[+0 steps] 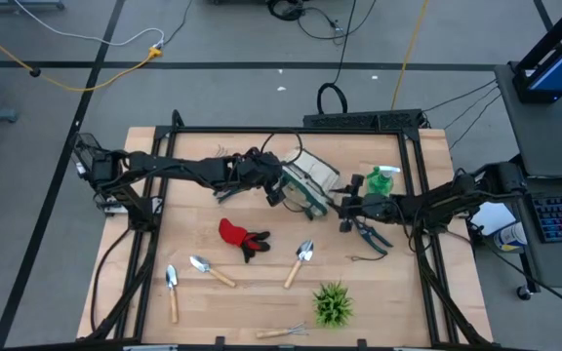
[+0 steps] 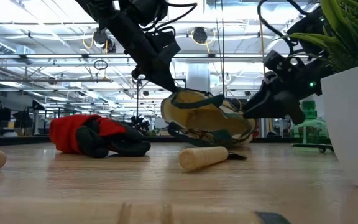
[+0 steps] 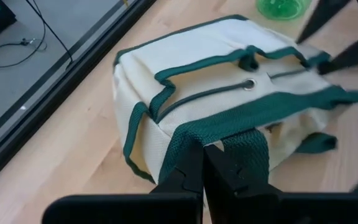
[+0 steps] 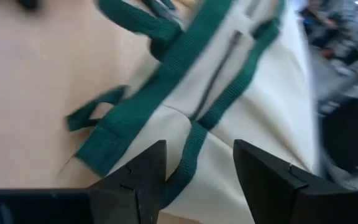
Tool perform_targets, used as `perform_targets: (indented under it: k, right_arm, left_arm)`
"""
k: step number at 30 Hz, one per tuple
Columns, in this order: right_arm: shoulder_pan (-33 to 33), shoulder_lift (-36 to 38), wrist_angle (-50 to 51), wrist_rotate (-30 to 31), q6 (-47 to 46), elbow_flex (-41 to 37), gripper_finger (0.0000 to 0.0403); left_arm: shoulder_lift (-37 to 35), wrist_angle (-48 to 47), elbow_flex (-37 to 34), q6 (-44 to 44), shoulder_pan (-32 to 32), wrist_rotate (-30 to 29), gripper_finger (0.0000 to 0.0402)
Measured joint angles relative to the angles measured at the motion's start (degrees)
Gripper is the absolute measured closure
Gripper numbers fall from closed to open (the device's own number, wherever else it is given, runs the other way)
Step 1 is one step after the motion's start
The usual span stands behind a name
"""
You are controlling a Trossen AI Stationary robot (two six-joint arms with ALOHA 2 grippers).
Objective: Pick & Place Garden tools in Gardening bag
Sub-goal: Prepare the gardening bag on the table
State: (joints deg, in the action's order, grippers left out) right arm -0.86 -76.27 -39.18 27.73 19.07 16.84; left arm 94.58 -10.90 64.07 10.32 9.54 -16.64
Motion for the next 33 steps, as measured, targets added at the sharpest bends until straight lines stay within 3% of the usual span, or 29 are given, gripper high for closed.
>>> perform_targets:
  k: [6,10,16,20,28,33]
  right_arm:
    - [-0.02,0.0,0.5,6.57,0.49,0.02,0.0241]
    - [0.41,0.0,0.68,7.08,2.52,0.01,0.027]
    - [2.54,0.0,0.92,7.19,2.64,0.01,0.0343]
    - [4.15,0.0,0.9,7.21,1.81,0.02,0.0395]
    - [4.79,0.07,-0.3,5.99,-4.74,0.02,0.04]
    - [4.19,2.89,-0.46,1.99,-10.8,0.01,0.0401]
  left_arm:
    - [-0.01,0.02,0.0,0.53,0.02,0.01,0.04]
    - [0.01,0.12,0.0,0.51,0.02,0.06,0.0399]
    - [0.01,0.18,0.0,0.34,-0.33,0.34,0.0399]
    - [0.01,0.19,0.0,-0.42,-0.75,4.11,0.0399]
    - [0.01,-0.15,0.0,-1.35,-1.42,5.26,0.0399]
    - [0.01,-0.19,0.0,-1.35,-1.42,11.95,0.0398]
